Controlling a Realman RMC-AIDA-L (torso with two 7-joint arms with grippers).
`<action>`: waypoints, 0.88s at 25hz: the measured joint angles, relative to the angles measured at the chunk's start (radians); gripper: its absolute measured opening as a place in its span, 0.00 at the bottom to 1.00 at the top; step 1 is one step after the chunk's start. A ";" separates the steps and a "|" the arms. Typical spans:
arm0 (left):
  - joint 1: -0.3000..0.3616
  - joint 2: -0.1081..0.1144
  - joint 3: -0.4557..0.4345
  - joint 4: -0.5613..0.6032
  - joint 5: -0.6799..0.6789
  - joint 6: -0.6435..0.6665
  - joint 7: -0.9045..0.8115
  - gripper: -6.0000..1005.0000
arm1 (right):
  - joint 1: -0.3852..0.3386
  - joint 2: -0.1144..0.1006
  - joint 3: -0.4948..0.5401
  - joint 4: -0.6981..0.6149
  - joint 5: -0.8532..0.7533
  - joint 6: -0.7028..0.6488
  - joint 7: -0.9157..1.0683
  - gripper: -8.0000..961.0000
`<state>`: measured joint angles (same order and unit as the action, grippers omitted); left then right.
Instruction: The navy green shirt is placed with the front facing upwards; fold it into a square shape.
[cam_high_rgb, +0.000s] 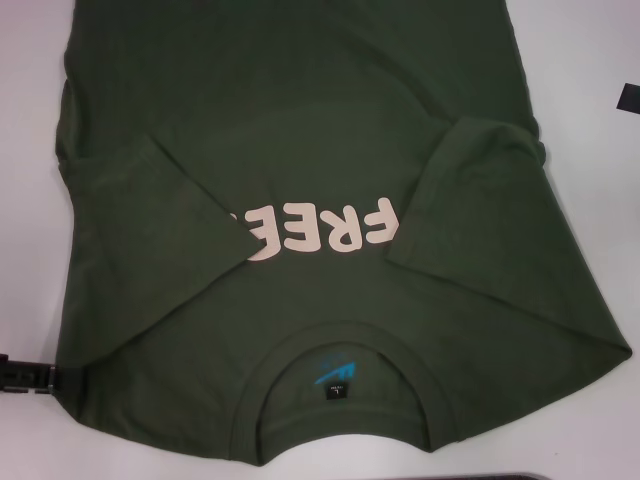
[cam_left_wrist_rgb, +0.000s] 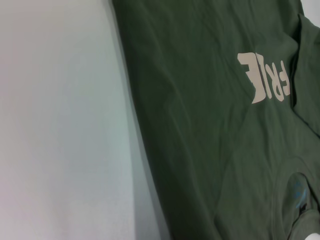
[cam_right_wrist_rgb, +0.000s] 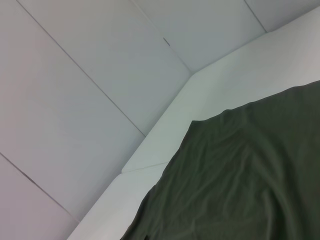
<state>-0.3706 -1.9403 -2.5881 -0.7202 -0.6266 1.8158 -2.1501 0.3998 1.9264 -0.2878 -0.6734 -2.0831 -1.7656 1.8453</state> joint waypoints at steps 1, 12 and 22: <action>0.000 0.000 0.000 0.000 0.000 -0.001 0.000 0.57 | 0.000 0.000 0.000 0.000 0.000 0.000 0.000 0.87; -0.007 -0.011 0.003 0.002 0.013 -0.006 0.001 0.56 | 0.002 0.000 -0.001 0.000 0.000 0.003 -0.001 0.87; -0.011 -0.021 0.020 -0.006 0.043 -0.026 0.005 0.50 | 0.005 -0.002 0.001 -0.002 0.000 0.003 -0.001 0.87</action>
<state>-0.3811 -1.9612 -2.5683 -0.7265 -0.5840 1.7895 -2.1448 0.4047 1.9241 -0.2871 -0.6757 -2.0832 -1.7627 1.8445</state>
